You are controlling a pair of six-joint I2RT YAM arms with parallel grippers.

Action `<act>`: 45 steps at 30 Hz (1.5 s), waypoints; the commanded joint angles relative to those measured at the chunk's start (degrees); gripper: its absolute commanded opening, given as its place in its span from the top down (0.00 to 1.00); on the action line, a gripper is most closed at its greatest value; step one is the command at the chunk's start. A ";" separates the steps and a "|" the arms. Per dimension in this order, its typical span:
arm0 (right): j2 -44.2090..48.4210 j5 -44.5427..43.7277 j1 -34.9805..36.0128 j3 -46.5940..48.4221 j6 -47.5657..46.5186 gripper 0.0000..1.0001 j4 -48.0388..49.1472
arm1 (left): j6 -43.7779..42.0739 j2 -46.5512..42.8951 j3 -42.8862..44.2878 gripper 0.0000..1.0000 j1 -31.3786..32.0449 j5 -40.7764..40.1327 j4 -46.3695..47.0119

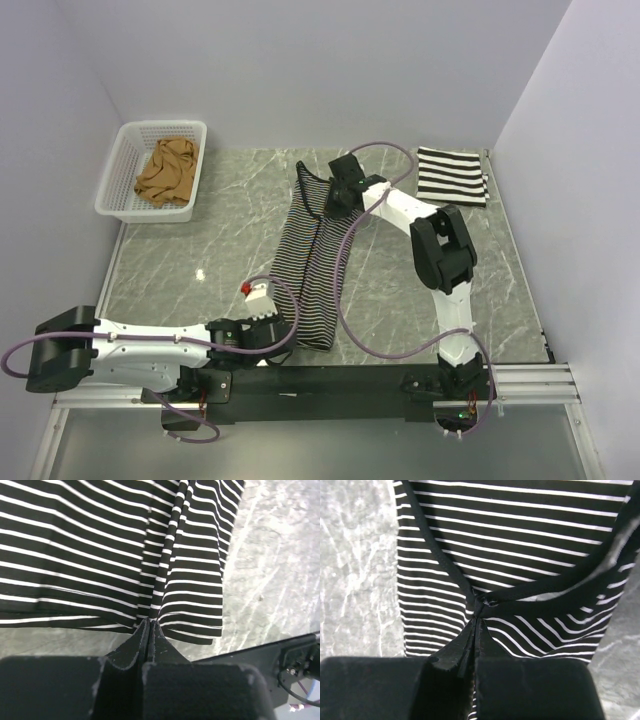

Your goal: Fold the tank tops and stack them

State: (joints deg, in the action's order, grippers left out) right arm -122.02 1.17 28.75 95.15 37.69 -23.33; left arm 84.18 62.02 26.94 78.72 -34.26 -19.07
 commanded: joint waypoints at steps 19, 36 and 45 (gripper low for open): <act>-3.15 -3.98 0.69 7.07 -3.94 0.64 -1.10 | 0.38 0.39 0.39 0.84 -0.58 4.20 -3.77; 8.65 -7.77 -5.19 -5.33 -5.35 0.80 0.92 | -19.31 4.06 14.80 0.94 -5.33 7.71 1.14; 2.41 -6.53 -5.90 -3.57 -5.70 0.94 0.92 | -19.93 18.48 16.31 0.99 -6.03 12.46 4.13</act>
State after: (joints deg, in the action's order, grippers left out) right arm -117.97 -5.80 22.41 91.22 32.45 -23.66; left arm 65.54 78.87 42.28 72.93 -23.90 -17.65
